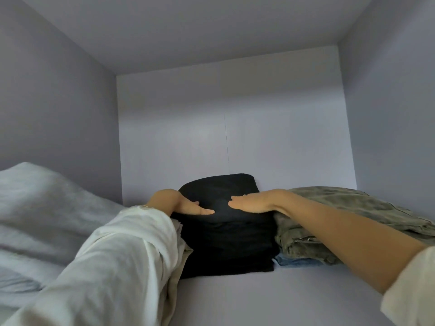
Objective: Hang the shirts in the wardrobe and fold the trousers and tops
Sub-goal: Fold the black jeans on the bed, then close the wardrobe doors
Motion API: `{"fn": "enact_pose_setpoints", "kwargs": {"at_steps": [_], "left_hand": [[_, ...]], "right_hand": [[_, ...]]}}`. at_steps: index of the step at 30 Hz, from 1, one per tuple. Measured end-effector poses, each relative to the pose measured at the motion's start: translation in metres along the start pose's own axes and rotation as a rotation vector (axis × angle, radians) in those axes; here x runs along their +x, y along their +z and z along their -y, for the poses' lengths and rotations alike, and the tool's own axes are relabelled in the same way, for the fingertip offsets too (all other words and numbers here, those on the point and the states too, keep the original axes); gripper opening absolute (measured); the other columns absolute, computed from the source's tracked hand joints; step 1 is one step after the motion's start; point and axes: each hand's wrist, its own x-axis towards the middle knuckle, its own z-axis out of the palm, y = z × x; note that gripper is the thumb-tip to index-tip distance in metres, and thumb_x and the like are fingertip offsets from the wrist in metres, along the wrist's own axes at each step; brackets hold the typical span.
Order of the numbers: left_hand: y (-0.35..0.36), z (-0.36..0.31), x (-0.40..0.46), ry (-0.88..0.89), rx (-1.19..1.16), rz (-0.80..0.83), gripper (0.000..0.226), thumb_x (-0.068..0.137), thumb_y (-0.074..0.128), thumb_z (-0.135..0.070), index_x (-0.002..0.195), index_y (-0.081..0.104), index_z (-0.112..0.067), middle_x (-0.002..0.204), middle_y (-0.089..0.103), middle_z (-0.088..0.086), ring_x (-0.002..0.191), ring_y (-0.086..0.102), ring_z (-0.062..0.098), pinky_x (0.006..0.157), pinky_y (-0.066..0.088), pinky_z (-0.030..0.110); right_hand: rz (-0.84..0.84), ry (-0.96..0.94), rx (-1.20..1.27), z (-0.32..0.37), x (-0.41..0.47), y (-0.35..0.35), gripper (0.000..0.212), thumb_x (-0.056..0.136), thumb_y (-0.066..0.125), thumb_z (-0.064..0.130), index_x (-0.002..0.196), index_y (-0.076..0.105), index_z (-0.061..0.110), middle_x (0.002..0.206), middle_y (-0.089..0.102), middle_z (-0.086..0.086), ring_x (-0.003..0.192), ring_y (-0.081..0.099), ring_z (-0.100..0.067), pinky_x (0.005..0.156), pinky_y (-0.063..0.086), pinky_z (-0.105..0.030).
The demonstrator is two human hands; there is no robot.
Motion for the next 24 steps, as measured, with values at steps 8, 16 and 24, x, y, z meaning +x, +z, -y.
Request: {"fn": "enact_pose_setpoints", "kwargs": {"at_steps": [8, 16, 24], "left_hand": [[0.019, -0.004, 0.001, 0.144, 0.071, -0.476, 0.062, 0.09, 0.015, -0.067, 0.143, -0.011, -0.046, 0.156, -0.016, -0.006, 0.143, -0.016, 0.025, 0.113, -0.003, 0.055], [0.032, -0.024, -0.038, 0.203, 0.134, -0.655, 0.054, 0.095, 0.012, -0.058, 0.145, -0.005, -0.045, 0.157, -0.011, -0.002, 0.143, -0.014, 0.03, 0.108, -0.007, 0.061], [0.043, -0.038, -0.15, 0.505, -0.182, -1.046, 0.051, 0.096, 0.04, -0.032, 0.145, 0.027, -0.026, 0.156, 0.012, 0.005, 0.143, 0.01, 0.025, 0.114, 0.009, 0.052]], "right_hand": [[-0.09, -0.013, -0.007, 0.009, 0.008, 0.011, 0.052, 0.101, 0.009, 0.042, 0.149, 0.003, 0.025, 0.157, -0.006, -0.002, 0.144, -0.004, -0.025, 0.116, -0.002, -0.043], [-0.456, -0.068, -0.002, 0.023, -0.062, 0.012, 0.048, 0.101, 0.029, 0.032, 0.146, 0.025, 0.017, 0.155, 0.017, -0.006, 0.142, 0.016, -0.021, 0.115, 0.012, -0.031], [-0.858, -0.003, 0.148, 0.034, -0.189, 0.04, 0.036, 0.096, 0.038, 0.017, 0.13, 0.051, 0.015, 0.136, 0.048, -0.005, 0.123, 0.046, -0.021, 0.098, 0.033, -0.025]]}}
